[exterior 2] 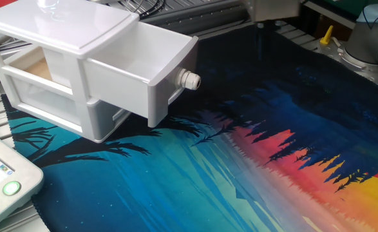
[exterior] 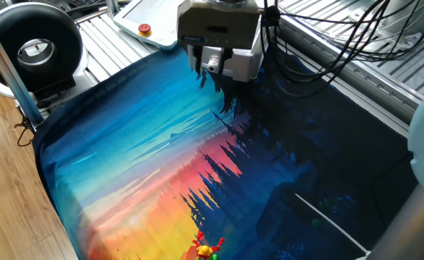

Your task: Grasp the handle and close the drawer

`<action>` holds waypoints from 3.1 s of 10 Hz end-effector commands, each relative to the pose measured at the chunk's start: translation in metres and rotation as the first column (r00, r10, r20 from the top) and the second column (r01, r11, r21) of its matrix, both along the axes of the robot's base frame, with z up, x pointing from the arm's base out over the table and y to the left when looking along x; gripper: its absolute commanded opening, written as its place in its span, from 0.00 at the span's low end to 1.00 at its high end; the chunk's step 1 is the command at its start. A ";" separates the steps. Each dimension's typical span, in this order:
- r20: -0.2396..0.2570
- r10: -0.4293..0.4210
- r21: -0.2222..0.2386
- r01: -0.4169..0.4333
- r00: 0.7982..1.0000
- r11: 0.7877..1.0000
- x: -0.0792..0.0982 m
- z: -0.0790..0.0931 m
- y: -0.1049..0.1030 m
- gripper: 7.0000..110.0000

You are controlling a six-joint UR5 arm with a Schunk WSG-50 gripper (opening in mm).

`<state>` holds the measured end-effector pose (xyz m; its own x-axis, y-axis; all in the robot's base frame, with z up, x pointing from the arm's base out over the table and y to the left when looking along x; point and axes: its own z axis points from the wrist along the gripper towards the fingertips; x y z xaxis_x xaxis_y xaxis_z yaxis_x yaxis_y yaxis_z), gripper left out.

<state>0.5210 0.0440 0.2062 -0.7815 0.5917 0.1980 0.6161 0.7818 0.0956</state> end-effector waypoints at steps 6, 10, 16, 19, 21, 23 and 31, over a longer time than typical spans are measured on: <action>0.029 -0.035 -0.177 0.040 0.999 0.983 0.010 -0.013 -0.055 0.00; 0.230 0.240 -0.294 -0.168 0.943 0.941 0.074 -0.014 -0.083 0.00; 0.254 -0.015 -0.254 0.082 0.967 0.964 0.091 -0.016 -0.090 0.00; 0.298 -0.022 -0.216 0.090 0.954 0.972 0.105 -0.017 -0.080 0.00; 0.296 -0.041 -0.153 0.090 0.954 0.984 0.106 -0.017 -0.063 0.00; 0.341 0.009 -0.143 0.043 0.940 0.989 0.120 -0.012 -0.054 0.00; 0.371 -0.070 -0.075 0.105 0.926 0.992 0.139 0.001 -0.033 0.00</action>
<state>0.6548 0.0015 0.2038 -0.7848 0.5927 -0.1808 0.5561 0.8024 0.2165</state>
